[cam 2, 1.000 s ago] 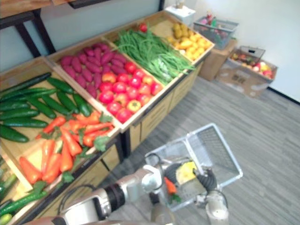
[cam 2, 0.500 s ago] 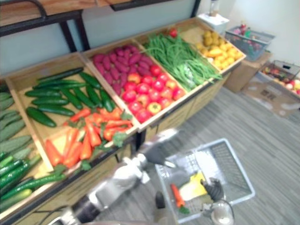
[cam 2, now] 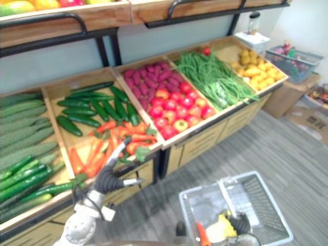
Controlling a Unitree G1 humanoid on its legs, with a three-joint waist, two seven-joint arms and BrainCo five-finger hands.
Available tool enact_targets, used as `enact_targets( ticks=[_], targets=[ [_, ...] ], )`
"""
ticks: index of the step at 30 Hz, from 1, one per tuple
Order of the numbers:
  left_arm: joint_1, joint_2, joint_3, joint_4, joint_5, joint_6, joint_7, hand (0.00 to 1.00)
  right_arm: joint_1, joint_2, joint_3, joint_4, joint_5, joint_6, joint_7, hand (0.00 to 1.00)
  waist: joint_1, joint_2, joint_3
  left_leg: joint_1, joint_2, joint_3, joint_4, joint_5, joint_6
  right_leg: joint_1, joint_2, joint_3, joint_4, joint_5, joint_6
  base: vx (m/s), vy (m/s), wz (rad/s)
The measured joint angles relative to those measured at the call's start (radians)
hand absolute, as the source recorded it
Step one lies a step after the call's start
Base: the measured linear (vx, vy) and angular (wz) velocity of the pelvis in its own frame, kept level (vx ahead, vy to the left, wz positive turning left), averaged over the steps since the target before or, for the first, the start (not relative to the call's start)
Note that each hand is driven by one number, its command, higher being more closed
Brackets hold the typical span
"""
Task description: Pick vegetable in the basket
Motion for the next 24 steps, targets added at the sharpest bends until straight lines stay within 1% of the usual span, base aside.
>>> enact_targets(
  ticks=[1, 3, 5, 6, 7, 8, 9, 10, 11, 13, 15, 18, 19, 20, 24],
  targets=[
    [0.009, -0.001, 0.007, 0.028, 0.0, -0.012, 0.012, 0.0, 0.007, -0.004, 0.004, 0.001, 0.0, -0.001, -0.004, 1.0, 0.001, -0.003, -0.004, -0.007, 0.0, -0.008, 0.001, 0.001, 0.0, -0.001, -0.001, -0.007, 0.0, 0.0, -0.001, -0.02, -0.036, 0.28],
    [0.016, -0.019, 0.049, 0.229, 0.001, -0.058, 0.074, 0.0, 0.016, -0.013, 0.006, 0.036, 0.001, -0.018, -0.029, 1.0, 0.015, 0.01, -0.02, -0.011, -0.001, -0.033, 0.001, 0.006, 0.0, 0.011, -0.002, -0.035, -0.003, -0.007, -0.01, -0.01, -0.031, 0.31],
    [0.007, -0.031, 0.094, 0.394, 0.005, -0.065, 0.107, 0.0, 0.017, -0.019, 0.022, 0.047, 0.002, -0.019, -0.044, 1.0, 0.017, 0.015, -0.023, -0.011, -0.001, -0.049, -0.002, 0.011, 0.0, 0.02, -0.004, -0.054, -0.005, -0.01, -0.014, -0.02, -0.037, 0.27],
    [0.007, -0.035, 0.138, 0.516, 0.011, -0.059, 0.127, 0.0, 0.018, -0.018, 0.026, 0.054, 0.002, -0.03, -0.05, 1.0, 0.017, 0.014, -0.023, -0.013, -0.001, -0.059, -0.006, 0.017, -0.001, 0.022, -0.004, -0.064, -0.007, -0.011, -0.015, -0.01, -0.051, 0.31],
    [0.01, -0.046, 0.195, 0.617, 0.012, -0.043, 0.13, 0.0, 0.025, -0.017, 0.025, 0.055, 0.003, -0.039, -0.054, 1.0, 0.018, 0.011, -0.024, -0.013, -0.001, -0.072, -0.007, 0.021, -0.002, 0.029, -0.004, -0.08, -0.011, -0.011, -0.015, 0.0, -0.043, 0.28],
    [0.015, -0.057, 0.233, 0.66, 0.013, -0.034, 0.132, 0.0, 0.03, -0.016, 0.025, 0.055, 0.003, -0.044, -0.056, 1.0, 0.02, 0.009, -0.025, -0.013, 0.0, -0.078, -0.008, 0.022, -0.002, 0.032, -0.004, -0.085, -0.014, -0.011, -0.015, 0.01, -0.038, 0.24],
    [0.023, -0.079, 0.302, 0.728, 0.013, -0.016, 0.141, 0.0, 0.039, -0.014, 0.025, 0.055, 0.006, -0.053, -0.06, 1.0, 0.025, 0.006, -0.027, -0.013, 0.0, -0.084, -0.008, 0.022, -0.003, 0.037, -0.004, -0.091, -0.019, -0.011, -0.015, 0.01, -0.026, 0.2],
    [0.026, -0.1, 0.364, 0.793, 0.016, -0.002, 0.15, 0.0, 0.049, -0.014, 0.024, 0.058, 0.007, -0.057, -0.061, 1.0, 0.037, 0.004, -0.028, -0.014, -0.001, -0.093, -0.009, 0.023, -0.002, 0.048, -0.005, -0.102, -0.027, -0.011, -0.015, 0.01, -0.02, 0.18],
    [0.025, -0.108, 0.389, 0.824, 0.021, 0.006, 0.156, 0.0, 0.053, -0.014, 0.023, 0.063, 0.007, -0.06, -0.062, 1.0, 0.04, 0.003, -0.03, -0.014, -0.001, -0.095, -0.009, 0.023, -0.002, 0.05, -0.006, -0.106, -0.029, -0.01, -0.014, 0.01, -0.009, 0.17],
    [0.028, -0.138, 0.477, 0.909, 0.036, 0.032, 0.166, 0.0, 0.053, -0.013, 0.022, 0.069, 0.007, -0.061, -0.062, 1.0, 0.05, -0.002, -0.034, -0.014, -0.005, -0.101, -0.014, 0.025, -0.001, 0.057, -0.009, -0.113, -0.038, -0.005, -0.006, 0.01, -0.001, 0.1],
    [0.027, -0.164, 0.524, 0.963, 0.054, 0.049, 0.167, 0.0, 0.053, -0.006, 0.02, 0.069, 0.006, -0.063, -0.061, 1.0, 0.054, -0.005, -0.035, -0.011, -0.009, -0.106, -0.028, 0.031, 0.0, 0.062, -0.012, -0.117, -0.039, -0.004, -0.004, 0.0, 0.002, 0.08],
    [-0.012, -0.212, 0.613, 1.058, 0.053, 0.07, 0.169, 0.0, 0.049, 0.002, 0.015, 0.069, 0.002, -0.067, -0.061, 1.0, 0.066, -0.005, -0.036, -0.007, -0.012, -0.109, -0.042, 0.039, 0.001, 0.062, -0.013, -0.12, -0.04, -0.004, -0.004, 0.01, -0.002, 0.05],
    [-0.026, -0.223, 0.636, 1.079, 0.05, 0.083, 0.172, 0.0, 0.045, 0.005, 0.009, 0.069, 0.001, -0.067, -0.061, 1.0, 0.065, -0.006, -0.036, -0.006, -0.013, -0.112, -0.044, 0.044, 0.001, 0.062, -0.014, -0.123, -0.04, -0.004, -0.004, 0.02, -0.014, 0.07],
    [-0.042, -0.227, 0.644, 1.109, 0.046, 0.101, 0.176, 0.0, 0.038, 0.009, -0.001, 0.069, -0.001, -0.066, -0.061, 1.0, 0.066, -0.006, -0.036, -0.005, -0.013, -0.115, -0.048, 0.047, 0.0, 0.062, -0.013, -0.125, -0.04, -0.004, -0.004, 0.02, -0.01, 0.06],
    [-0.07, -0.229, 0.655, 1.201, 0.044, 0.139, 0.166, 0.0, 0.01, 0.013, -0.025, 0.073, -0.007, -0.062, -0.062, 1.0, 0.064, -0.006, -0.035, 0.011, -0.011, -0.109, -0.067, 0.058, -0.002, 0.064, -0.01, -0.121, -0.04, -0.004, -0.004, -0.01, -0.014, -0.03]
  ],
)
